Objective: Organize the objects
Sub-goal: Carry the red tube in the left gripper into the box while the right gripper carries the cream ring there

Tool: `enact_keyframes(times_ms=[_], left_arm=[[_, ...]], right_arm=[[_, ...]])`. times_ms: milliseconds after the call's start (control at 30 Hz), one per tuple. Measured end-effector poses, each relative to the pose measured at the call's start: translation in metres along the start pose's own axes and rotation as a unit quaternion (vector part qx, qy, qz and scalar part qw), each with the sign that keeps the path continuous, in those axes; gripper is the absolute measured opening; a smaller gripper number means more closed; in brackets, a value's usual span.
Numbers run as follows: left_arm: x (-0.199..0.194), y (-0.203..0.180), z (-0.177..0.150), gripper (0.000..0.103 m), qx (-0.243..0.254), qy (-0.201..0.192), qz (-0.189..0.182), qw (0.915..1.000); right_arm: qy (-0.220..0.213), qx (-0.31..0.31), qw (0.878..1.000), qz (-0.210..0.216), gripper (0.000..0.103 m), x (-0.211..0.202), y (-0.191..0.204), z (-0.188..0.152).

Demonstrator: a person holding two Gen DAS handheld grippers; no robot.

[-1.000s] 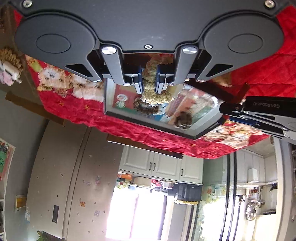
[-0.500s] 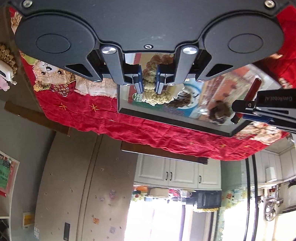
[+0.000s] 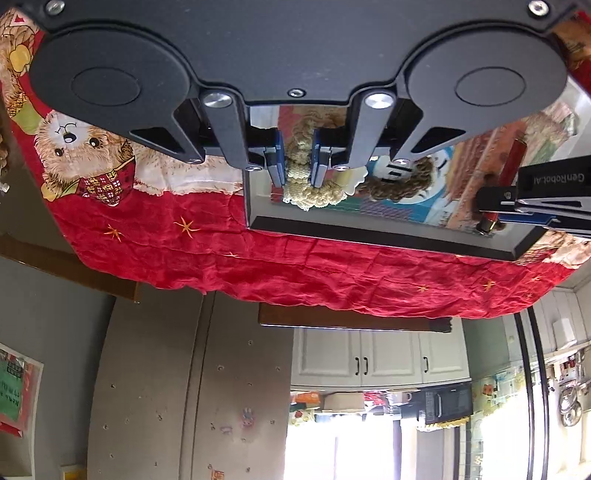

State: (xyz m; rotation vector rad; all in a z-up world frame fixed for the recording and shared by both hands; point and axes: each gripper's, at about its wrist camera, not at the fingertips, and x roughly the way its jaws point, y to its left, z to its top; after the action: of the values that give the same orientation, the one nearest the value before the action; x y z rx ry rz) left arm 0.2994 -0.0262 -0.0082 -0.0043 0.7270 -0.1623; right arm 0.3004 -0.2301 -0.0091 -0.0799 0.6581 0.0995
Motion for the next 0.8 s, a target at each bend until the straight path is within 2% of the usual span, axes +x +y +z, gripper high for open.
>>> enact_keyframes(times_ms=[267, 800], left_arm=[[0.024, 0.0, 0.004, 0.026, -0.008, 0.012, 0.007, 0.9999], [0.034, -0.005, 0.005, 0.026, 0.01, 0.02, 0.024, 0.9995]], right_arm=[[0.015, 0.011, 1.0, 0.008, 0.014, 0.02, -0.007, -0.002], [0.032, 0.014, 0.999, 0.001, 0.014, 0.038, -0.009, -0.004]])
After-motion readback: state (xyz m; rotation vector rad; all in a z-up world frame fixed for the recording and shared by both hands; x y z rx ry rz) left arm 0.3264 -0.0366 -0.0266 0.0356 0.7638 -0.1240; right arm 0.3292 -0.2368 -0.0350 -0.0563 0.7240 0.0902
